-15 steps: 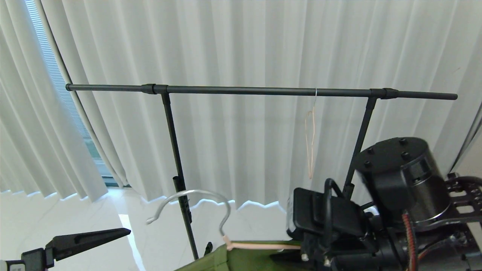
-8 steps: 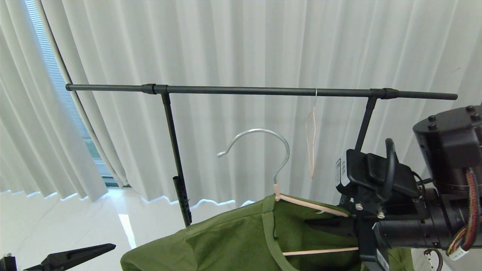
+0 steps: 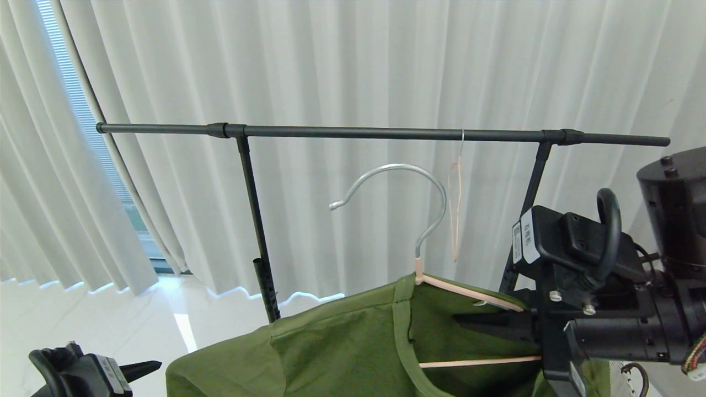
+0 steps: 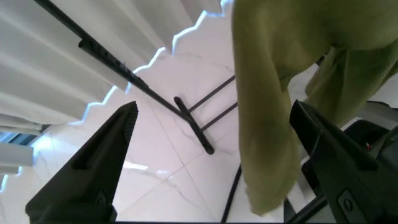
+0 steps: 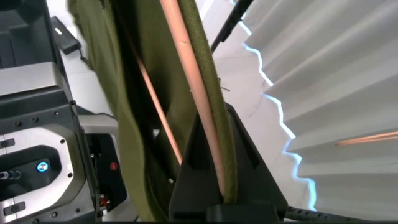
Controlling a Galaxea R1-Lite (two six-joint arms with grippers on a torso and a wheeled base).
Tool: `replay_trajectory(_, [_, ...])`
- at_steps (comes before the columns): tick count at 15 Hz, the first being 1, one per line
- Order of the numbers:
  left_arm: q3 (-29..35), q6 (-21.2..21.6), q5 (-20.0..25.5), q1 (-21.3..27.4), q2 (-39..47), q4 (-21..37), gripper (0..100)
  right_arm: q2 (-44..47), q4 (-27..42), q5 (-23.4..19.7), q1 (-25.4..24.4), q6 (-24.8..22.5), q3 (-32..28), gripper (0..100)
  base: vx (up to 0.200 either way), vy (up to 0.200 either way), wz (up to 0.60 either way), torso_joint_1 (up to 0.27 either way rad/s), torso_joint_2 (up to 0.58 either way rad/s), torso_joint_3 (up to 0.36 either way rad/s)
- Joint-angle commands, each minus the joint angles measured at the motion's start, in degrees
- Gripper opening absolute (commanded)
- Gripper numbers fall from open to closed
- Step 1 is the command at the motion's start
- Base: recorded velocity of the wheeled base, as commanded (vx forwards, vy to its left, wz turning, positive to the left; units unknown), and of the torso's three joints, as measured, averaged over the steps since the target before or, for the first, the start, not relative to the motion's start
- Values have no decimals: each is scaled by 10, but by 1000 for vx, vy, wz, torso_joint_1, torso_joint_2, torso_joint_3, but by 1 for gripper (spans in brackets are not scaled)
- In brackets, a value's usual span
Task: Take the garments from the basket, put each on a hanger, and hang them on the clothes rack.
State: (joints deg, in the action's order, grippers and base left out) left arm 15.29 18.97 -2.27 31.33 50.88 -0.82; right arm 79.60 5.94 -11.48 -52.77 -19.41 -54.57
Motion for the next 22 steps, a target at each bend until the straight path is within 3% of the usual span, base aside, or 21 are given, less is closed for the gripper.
replay_trajectory(1, [4,0,5,0,8,-5,100,1,0,-1,0,0,-1,0,0,0,0,0,0,0])
replay_trajectory(2, [4,0,11,-1,9,-9,100,0,-1,-2,-1,0,-1,0,0,0,0,0,0,0])
replay_trajectory(3, [3,0,13,-1,9,-12,0,-1,0,-2,-3,0,0,0,0,0,0,0,0,0])
replay_trajectory(7, [1,-11,7,-28,7,-13,0,-8,6,2,1,1,3,0,0,0,0,0,0,0])
replay_trajectory(13, [-19,-5,-28,-178,-2,-13,0,-42,69,25,51,0,3,0,0,0,0,0,0,0])
replay_trajectory(15, [-24,-5,-38,-187,-1,-13,0,-51,78,25,56,0,4,0,0,0,0,0,0,0])
replay_trajectory(19, [-13,5,-39,-160,-6,-17,0,-45,77,25,56,1,0,0,0,0,0,0,0,0])
replay_trajectory(20, [-13,5,-39,-160,-7,-17,100,-44,76,26,56,1,-2,0,0,0,0,0,0,0])
replay_trajectory(22, [-11,3,-35,-160,-18,-20,100,-35,78,40,56,6,-12,0,0,0,0,0,0,0])
